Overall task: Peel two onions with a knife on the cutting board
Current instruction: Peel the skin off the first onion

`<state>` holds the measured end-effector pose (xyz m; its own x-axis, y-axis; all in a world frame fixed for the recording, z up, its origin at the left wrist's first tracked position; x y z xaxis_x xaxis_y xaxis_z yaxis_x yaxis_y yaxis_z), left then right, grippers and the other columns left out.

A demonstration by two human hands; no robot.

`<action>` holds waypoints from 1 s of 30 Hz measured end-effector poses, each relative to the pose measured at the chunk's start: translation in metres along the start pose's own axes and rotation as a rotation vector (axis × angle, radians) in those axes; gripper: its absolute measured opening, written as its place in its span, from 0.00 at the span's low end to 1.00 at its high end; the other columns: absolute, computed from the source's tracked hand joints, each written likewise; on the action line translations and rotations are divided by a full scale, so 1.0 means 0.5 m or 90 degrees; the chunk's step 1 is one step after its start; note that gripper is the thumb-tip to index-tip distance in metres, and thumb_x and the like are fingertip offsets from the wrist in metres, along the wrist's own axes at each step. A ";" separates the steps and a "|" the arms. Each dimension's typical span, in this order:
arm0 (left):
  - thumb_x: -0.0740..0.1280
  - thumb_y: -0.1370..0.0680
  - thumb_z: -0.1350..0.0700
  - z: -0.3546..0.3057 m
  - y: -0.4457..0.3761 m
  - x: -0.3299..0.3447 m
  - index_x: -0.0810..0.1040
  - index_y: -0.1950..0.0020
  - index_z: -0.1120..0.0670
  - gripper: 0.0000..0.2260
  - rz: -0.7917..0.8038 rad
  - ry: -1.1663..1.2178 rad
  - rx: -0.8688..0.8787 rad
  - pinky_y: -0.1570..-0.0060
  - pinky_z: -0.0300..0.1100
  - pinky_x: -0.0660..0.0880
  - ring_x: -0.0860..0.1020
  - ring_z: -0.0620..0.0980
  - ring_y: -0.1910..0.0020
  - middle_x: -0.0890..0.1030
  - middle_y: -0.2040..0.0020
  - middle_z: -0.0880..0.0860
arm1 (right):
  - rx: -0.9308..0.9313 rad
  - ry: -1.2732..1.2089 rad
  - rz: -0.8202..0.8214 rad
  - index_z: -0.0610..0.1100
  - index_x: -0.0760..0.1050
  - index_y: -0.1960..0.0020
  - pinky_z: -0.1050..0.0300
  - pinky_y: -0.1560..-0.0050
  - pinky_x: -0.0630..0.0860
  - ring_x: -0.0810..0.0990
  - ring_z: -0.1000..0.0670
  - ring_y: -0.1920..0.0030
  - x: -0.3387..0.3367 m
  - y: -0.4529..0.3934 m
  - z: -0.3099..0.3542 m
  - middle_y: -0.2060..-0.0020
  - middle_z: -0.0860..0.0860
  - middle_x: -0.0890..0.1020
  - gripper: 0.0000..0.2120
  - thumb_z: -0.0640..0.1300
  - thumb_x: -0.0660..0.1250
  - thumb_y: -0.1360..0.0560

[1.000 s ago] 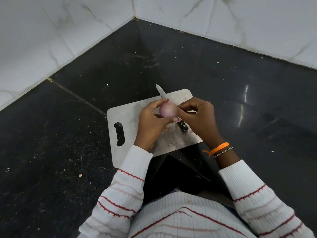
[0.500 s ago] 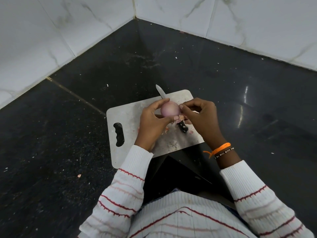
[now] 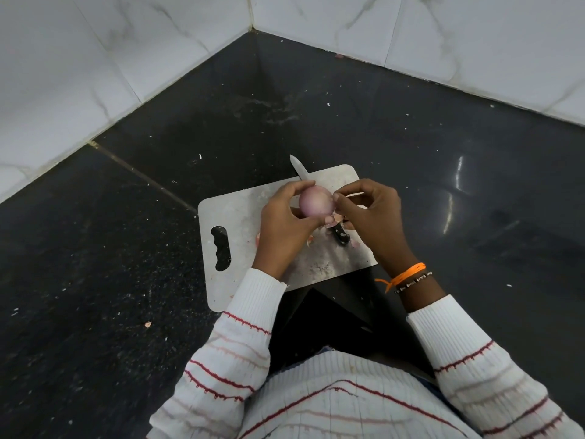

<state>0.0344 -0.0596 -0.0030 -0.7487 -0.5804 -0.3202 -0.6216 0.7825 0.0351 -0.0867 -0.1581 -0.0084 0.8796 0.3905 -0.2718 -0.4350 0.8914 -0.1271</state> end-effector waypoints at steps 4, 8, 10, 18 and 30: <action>0.78 0.34 0.61 -0.002 -0.002 0.000 0.76 0.39 0.50 0.25 -0.002 0.000 0.005 0.53 0.32 0.78 0.78 0.51 0.44 0.78 0.41 0.48 | 0.006 -0.021 -0.001 0.51 0.78 0.59 0.53 0.60 0.81 0.83 0.49 0.60 0.002 -0.002 0.001 0.60 0.48 0.83 0.08 0.40 0.67 0.25; 0.78 0.33 0.60 0.003 -0.005 -0.002 0.76 0.39 0.51 0.24 -0.012 0.006 0.003 0.49 0.37 0.79 0.79 0.51 0.44 0.79 0.41 0.49 | -0.050 0.001 0.009 0.45 0.80 0.58 0.63 0.58 0.78 0.82 0.53 0.58 0.012 0.000 0.017 0.59 0.50 0.81 0.02 0.41 0.72 0.29; 0.78 0.33 0.60 0.004 -0.005 -0.001 0.76 0.39 0.52 0.24 -0.012 0.016 -0.002 0.50 0.35 0.79 0.79 0.51 0.45 0.79 0.41 0.50 | -0.048 0.021 0.002 0.43 0.79 0.58 0.66 0.57 0.77 0.81 0.54 0.58 0.013 -0.002 0.011 0.59 0.51 0.80 0.02 0.40 0.72 0.29; 0.73 0.27 0.57 0.025 -0.007 0.009 0.74 0.37 0.50 0.20 0.008 0.055 -0.055 0.45 0.46 0.79 0.76 0.52 0.40 0.76 0.38 0.50 | -0.017 0.068 -0.029 0.43 0.76 0.59 0.65 0.61 0.76 0.80 0.50 0.60 -0.002 -0.011 -0.012 0.59 0.49 0.78 0.04 0.39 0.69 0.27; 0.54 0.18 0.48 0.045 0.002 0.025 0.72 0.38 0.56 0.16 0.074 0.324 -0.196 0.52 0.39 0.80 0.84 0.48 0.58 0.80 0.45 0.61 | -0.042 0.252 0.006 0.43 0.76 0.63 0.63 0.59 0.75 0.77 0.50 0.63 -0.001 -0.003 -0.037 0.61 0.52 0.74 0.06 0.36 0.71 0.30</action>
<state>0.0298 -0.0610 -0.0280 -0.7841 -0.5897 0.1932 -0.5106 0.7900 0.3393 -0.0900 -0.1638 -0.0258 0.7393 0.2683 -0.6176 -0.4656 0.8663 -0.1809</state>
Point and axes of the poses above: each hand's wrist, its own y-axis away from the middle knuckle, its own x-axis out of the palm, z = x × y, the point moved 8 cm from there along -y, towards the middle knuckle
